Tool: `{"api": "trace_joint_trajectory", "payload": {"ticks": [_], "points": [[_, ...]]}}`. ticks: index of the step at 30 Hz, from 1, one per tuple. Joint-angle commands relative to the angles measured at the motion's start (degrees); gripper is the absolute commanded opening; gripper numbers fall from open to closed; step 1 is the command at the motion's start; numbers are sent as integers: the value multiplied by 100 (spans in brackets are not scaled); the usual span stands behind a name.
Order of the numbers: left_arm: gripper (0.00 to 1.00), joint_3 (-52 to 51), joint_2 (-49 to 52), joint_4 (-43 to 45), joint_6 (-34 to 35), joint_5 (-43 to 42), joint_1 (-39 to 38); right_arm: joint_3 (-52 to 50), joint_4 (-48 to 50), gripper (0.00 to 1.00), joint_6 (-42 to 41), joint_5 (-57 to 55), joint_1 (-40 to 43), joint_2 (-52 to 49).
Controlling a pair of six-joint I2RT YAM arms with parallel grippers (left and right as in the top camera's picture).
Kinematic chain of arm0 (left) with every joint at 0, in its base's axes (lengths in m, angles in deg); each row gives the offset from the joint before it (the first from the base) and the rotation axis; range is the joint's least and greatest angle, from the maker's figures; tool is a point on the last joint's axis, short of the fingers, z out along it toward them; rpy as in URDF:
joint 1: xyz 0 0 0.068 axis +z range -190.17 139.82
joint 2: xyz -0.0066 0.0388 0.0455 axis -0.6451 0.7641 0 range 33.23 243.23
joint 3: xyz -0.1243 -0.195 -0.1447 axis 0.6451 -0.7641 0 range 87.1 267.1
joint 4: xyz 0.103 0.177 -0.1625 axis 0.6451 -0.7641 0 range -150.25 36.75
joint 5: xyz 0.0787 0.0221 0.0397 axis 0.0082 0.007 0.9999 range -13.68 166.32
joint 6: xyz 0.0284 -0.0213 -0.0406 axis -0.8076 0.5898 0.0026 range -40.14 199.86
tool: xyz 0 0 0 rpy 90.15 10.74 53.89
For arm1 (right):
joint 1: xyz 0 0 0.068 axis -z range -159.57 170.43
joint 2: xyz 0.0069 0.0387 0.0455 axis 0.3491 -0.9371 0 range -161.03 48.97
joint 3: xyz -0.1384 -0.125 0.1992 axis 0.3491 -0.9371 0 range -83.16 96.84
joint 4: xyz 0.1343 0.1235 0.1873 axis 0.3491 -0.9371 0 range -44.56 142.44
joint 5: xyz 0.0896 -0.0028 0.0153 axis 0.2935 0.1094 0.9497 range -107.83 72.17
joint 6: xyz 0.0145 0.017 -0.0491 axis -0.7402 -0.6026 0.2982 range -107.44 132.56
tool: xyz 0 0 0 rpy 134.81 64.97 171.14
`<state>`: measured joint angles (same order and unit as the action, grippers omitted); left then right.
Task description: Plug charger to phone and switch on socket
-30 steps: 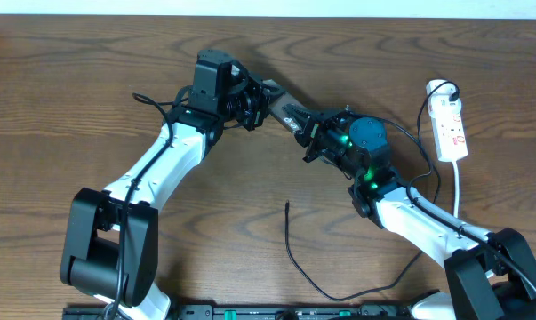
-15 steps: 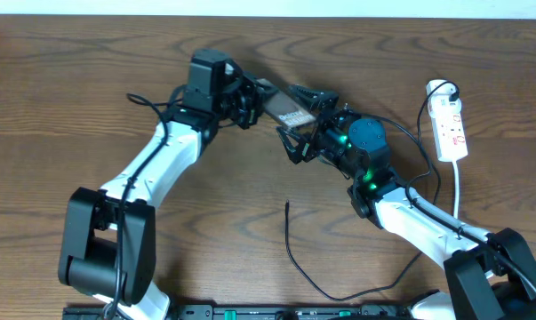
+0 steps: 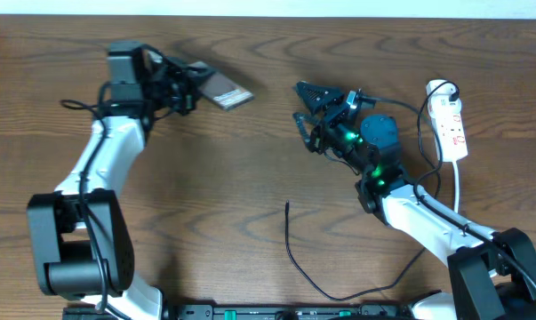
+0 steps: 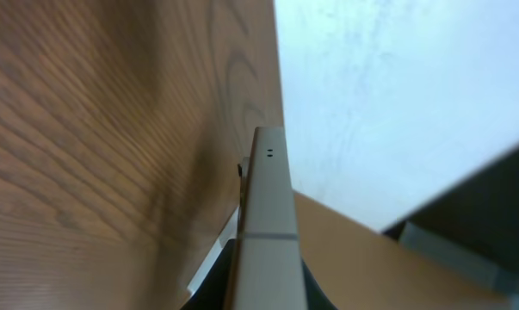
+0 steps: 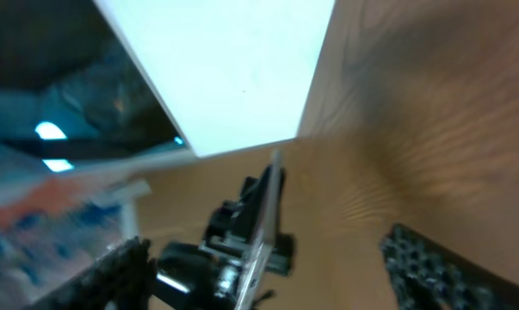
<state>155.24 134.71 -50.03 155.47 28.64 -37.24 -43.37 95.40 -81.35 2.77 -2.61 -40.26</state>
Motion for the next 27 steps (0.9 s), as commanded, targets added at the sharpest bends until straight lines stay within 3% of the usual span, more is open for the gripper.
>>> {"api": "trace_joint_trajectory", "payload": {"ticks": [1, 3, 6, 12, 14, 17, 23, 27], "points": [[7, 66, -127, 55, -1259, -1519, 439, 66, 15, 74, 2280, 485, 120, 17], [8, 66, -127, 52, -1934, -1978, 629, 72, 55, 75, 2874, 636, 138, 17], [7, 66, -127, 50, -2616, -2409, 857, 219, -101, 99, 3711, 1095, 136, 17], [7, 66, -127, 55, -2710, -2369, 1060, 1582, -3311, 99, 5152, 1447, 120, 17], [7, 66, -127, 55, -2841, -2371, 1106, 2212, -4750, 99, 5705, 1285, 120, 17], [7, 66, -127, 52, -2957, -2371, 1167, 2743, -6098, 99, 6153, 977, 83, 17], [8, 66, -127, 50, -3001, -2393, 1226, 2942, -7792, 99, 6839, 715, -262, 17], [7, 66, -127, 50, -3001, -2393, 1226, 2898, -8172, 99, 6870, 713, -592, 17]]}}
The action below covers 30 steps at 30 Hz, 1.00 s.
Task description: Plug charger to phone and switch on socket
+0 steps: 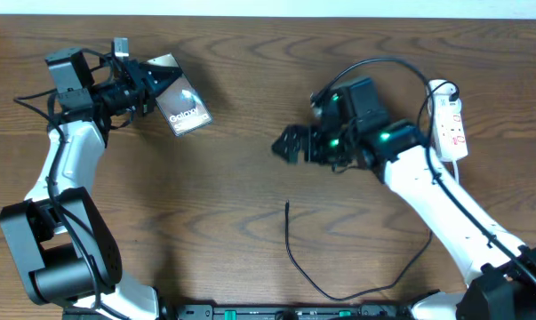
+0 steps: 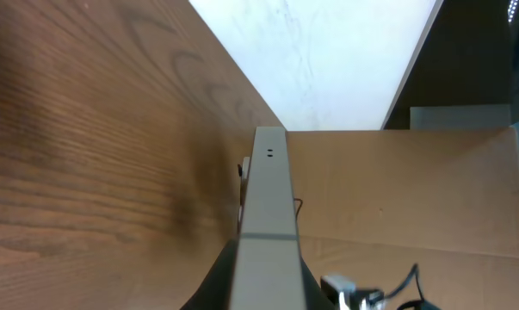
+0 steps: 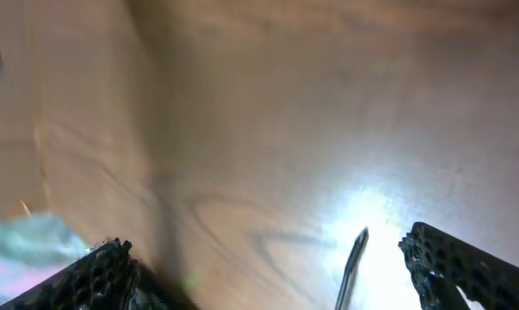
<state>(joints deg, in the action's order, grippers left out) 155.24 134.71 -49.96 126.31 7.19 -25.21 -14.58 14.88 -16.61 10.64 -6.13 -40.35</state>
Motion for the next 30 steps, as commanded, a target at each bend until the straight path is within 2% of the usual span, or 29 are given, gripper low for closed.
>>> {"api": "trace_joint_trajectory", "payload": {"ticks": [1, 5, 8, 13, 18, 25, 30], "points": [[7, 66, -127, 39, -83, -251, 24, 20, -164, 99, 389, -72, -299, 26], [8, 66, -127, 24, -85, -345, 24, -20, -232, 99, 289, -378, -671, 26], [8, 66, -127, 24, -85, -378, 24, -131, -321, 99, -7, -1246, -1005, 15], [7, 66, -127, 24, -85, -378, 24, -483, -459, 99, -1641, -2859, -1532, 4], [8, 66, -127, 24, -85, -378, 24, -988, -428, 98, -2848, -3152, -1779, 4], [8, 66, -127, 24, -87, -376, 24, -1515, -184, 84, -3101, -2616, -1797, 4], [8, 66, -127, 24, -105, -374, 24, -1547, -31, 87, -2992, -2815, -2048, -37]]}}
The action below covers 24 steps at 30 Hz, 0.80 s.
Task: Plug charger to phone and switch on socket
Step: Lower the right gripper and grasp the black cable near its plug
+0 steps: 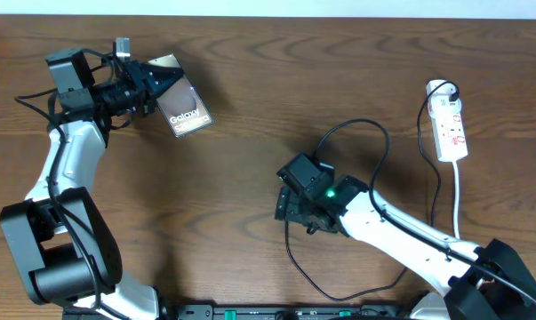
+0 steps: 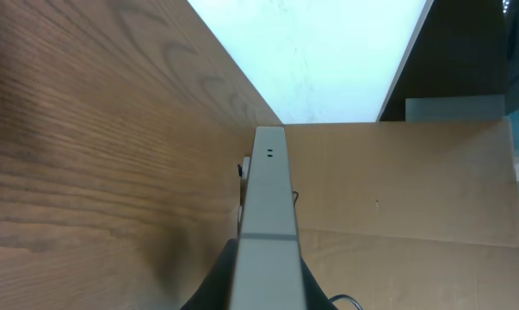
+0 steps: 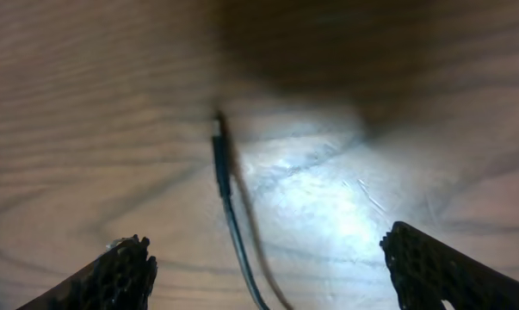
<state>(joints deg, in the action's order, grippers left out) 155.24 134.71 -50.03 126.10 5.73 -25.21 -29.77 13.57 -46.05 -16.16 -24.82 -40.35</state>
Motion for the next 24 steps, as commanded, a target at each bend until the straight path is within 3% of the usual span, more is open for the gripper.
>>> {"api": "trace_joint_trajectory", "payload": {"ticks": [1, 17, 24], "points": [[7, 66, -127, 31, -83, -229, 24, -24, 116, 87, -46, -138, -201, -76], [7, 66, -127, 31, -83, -229, 24, 1062, -669, 81, 256, -46, -177, -1471], [7, 66, -127, 31, -83, -229, 24, 1110, -726, 69, 249, -48, -166, -1530]]}}
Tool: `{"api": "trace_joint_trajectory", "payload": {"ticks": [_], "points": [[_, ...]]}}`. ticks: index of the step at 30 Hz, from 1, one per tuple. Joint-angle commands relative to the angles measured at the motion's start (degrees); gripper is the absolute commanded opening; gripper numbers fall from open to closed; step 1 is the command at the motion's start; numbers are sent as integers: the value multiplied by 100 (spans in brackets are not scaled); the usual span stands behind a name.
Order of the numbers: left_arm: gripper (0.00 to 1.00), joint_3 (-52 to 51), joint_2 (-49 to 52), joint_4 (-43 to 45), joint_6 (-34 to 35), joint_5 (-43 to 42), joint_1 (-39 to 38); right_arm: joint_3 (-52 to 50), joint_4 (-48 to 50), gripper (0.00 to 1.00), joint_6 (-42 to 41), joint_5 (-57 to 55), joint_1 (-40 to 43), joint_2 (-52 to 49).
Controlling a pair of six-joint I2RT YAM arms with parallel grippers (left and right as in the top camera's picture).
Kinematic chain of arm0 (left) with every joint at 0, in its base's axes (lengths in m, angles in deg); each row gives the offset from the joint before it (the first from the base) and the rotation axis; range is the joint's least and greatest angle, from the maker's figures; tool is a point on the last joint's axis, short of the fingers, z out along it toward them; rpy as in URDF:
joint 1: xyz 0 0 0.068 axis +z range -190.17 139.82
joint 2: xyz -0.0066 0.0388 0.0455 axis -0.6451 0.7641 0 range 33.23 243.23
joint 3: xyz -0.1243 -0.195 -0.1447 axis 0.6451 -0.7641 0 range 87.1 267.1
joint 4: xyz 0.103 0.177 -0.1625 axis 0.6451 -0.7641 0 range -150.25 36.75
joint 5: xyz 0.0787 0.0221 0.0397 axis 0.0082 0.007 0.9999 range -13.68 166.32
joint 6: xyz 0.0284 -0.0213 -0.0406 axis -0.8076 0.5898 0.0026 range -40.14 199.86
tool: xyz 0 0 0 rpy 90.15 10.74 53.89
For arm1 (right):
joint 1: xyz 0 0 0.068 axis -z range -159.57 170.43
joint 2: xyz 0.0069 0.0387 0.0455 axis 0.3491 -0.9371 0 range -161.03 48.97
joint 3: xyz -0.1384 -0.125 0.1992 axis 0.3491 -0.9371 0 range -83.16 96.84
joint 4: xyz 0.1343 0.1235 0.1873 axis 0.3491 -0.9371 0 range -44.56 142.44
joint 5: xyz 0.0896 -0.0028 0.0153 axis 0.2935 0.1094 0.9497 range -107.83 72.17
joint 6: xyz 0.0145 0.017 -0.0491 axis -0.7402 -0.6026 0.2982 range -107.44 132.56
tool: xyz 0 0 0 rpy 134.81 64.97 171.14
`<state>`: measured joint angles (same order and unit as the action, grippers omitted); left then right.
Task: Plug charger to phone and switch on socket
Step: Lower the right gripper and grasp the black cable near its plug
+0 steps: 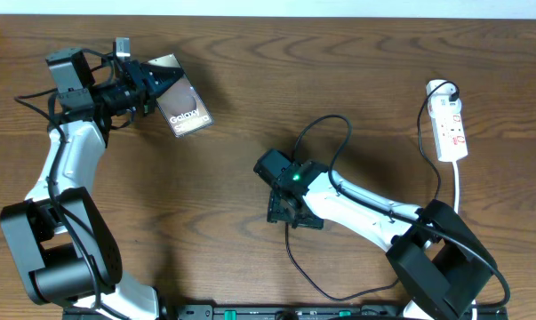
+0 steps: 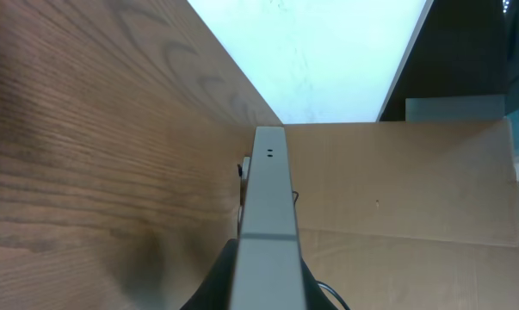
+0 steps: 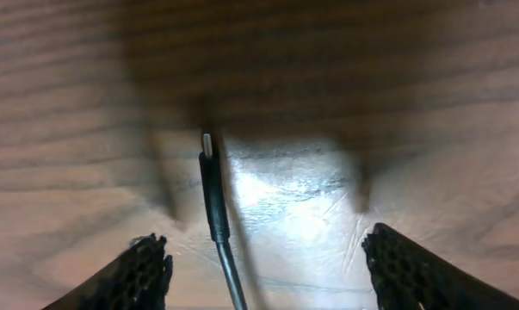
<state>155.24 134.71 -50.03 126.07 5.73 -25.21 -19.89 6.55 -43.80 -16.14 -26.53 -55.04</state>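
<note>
My left gripper (image 1: 152, 87) is shut on the phone (image 1: 182, 108), holding it tilted off the table at the far left; the left wrist view shows only its pale edge (image 2: 266, 207). The black charger cable (image 1: 296, 263) lies on the table, its plug end (image 3: 207, 164) under my right gripper (image 1: 286, 216). The right gripper (image 3: 268, 271) is open, fingers (image 3: 405, 267) standing either side of the plug, which lies nearer the left finger. The white socket strip (image 1: 451, 132) lies at the far right.
The wooden table (image 1: 250, 133) carries only these things. The cable loops from the plug toward the front edge and back up to the socket strip. The right arm (image 1: 365, 209) stretches across the middle of the table.
My right gripper has shifted a little left and down over the cable's plug end, which now lies between its open fingers. The left arm and phone have not moved.
First the left gripper held the phone nearer the table's middle while the right gripper hung by the socket. Then the phone was held farther left and the right gripper was at mid-table. After that it was above the cable end, and now straddles it.
</note>
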Motion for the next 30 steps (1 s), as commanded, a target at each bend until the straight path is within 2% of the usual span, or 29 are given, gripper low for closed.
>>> {"api": "trace_joint_trajectory", "payload": {"ticks": [1, 21, 26, 30], "points": [[7, 66, -127, 31, -81, -229, 24, 122, -24, 69, 24, -50, 4, -70], [7, 66, -127, 31, -81, -227, 24, 232, -195, 67, -61, -76, 52, -175], [8, 66, -127, 31, -81, -229, 24, 874, -756, 65, 68, -70, 48, -798], [7, 66, -127, 31, -81, -232, 24, 1305, -1123, 59, 203, -68, 44, -1165]]}}
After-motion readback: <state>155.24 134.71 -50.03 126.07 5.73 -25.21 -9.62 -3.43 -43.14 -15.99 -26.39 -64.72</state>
